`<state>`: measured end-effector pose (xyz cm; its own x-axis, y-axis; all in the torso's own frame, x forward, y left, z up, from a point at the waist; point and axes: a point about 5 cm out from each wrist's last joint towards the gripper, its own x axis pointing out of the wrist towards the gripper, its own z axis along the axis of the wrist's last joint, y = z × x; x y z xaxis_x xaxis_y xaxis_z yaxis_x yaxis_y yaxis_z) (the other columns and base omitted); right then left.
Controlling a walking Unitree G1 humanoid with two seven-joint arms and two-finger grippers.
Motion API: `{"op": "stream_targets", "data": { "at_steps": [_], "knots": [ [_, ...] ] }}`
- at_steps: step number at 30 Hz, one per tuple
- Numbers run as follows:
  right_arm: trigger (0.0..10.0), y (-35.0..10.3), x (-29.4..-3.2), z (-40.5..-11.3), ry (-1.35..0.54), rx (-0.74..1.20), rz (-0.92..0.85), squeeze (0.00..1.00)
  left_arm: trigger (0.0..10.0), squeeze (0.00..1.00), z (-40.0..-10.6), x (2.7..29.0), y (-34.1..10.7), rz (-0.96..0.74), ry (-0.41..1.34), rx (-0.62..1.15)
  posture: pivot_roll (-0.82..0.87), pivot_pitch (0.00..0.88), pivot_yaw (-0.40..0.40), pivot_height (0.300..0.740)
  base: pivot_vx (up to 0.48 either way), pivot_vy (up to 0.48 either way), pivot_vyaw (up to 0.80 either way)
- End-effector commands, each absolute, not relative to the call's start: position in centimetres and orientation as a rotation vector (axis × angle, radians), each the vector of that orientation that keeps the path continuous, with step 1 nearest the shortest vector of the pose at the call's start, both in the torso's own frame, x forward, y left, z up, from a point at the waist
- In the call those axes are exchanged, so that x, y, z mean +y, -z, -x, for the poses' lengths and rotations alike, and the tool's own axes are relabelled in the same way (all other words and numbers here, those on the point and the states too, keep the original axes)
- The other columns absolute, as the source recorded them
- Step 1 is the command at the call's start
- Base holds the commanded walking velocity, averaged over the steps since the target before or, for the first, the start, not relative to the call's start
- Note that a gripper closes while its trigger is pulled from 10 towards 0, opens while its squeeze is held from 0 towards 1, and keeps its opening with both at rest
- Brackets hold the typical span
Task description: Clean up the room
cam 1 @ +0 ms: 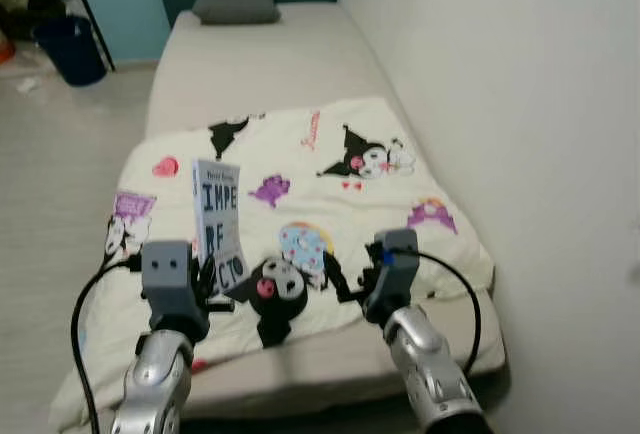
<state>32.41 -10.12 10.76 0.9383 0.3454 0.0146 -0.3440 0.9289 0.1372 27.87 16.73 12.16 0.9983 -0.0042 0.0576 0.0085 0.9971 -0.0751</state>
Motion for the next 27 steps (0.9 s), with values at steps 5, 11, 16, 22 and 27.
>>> {"op": "stream_targets", "data": {
  "at_steps": [5,11,16,22,27],
  "knots": [
    [10.0,-9.4,-10.6,-32.1,-0.336,0.047,-0.151,0.0,10.0,0.0,-27.6,17.1,-11.2,0.052,-0.023,-0.03,0.02,0.176,0.013,0.74,0.0,0.0,0.0],
    [10.0,-9.2,-10.6,-31.8,-0.335,0.051,-0.15,0.0,10.0,0.0,-27.5,17.1,-11.1,0.045,-0.026,-0.03,0.03,0.176,0.017,0.74,0.0,0.0,0.0],
    [10.0,-8.7,-10.7,-31.6,-0.326,0.065,-0.145,0.0,10.0,0.0,-27.4,17.1,-10.9,0.032,-0.021,-0.02,0.03,0.176,0.018,0.74,0.0,0.0,0.0],
    [10.0,-8.4,-11.2,-31.6,-0.286,0.057,-0.113,0.0,10.0,0.0,-27.1,17.0,-10.7,0.024,-0.013,-0.025,0.03,0.174,0.014,0.74,0.0,0.0,0.0],
    [10.0,-8.5,-11.4,-31.6,-0.277,0.053,-0.112,0.0,10.0,0.0,-27.1,16.9,-10.7,0.024,-0.008,-0.025,0.03,0.173,0.014,0.74,0.0,0.0,0.0]
  ]
}}
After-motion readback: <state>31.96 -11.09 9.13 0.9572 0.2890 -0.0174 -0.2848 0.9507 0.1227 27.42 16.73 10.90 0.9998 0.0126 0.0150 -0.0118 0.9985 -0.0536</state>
